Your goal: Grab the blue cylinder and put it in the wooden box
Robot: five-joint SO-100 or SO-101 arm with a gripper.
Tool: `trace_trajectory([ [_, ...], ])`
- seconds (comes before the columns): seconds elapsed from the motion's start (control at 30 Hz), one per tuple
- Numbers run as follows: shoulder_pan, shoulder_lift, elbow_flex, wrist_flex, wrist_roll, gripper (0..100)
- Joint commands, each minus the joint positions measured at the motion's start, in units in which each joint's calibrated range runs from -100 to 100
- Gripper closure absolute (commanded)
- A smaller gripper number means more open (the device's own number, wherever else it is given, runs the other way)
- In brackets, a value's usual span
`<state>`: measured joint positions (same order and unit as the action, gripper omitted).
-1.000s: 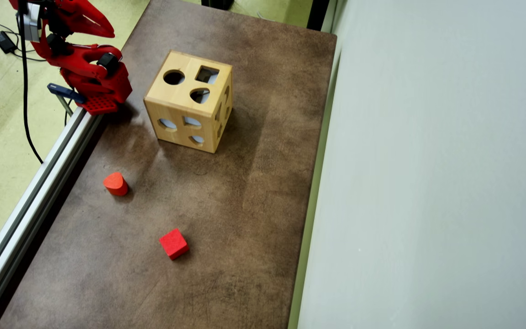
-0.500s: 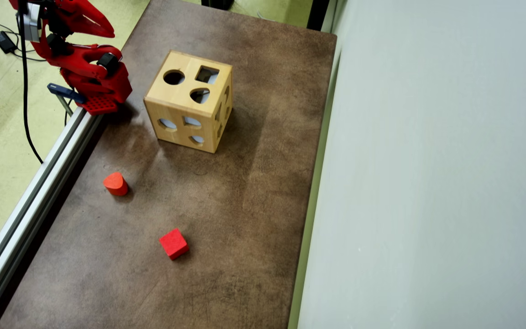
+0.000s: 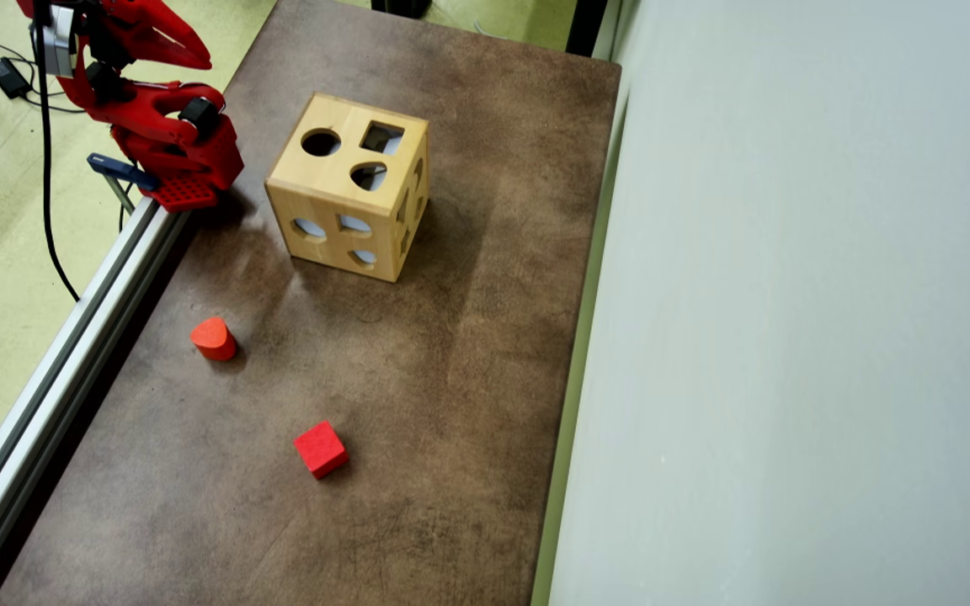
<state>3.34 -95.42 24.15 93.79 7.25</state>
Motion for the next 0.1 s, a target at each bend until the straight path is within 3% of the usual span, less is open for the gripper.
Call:
trace_trajectory([
  [0.0,0.3,0.2,-0.2,0.0,0.0,97],
  [0.07,0.3,0.2,-0.2,0.0,0.0,97],
])
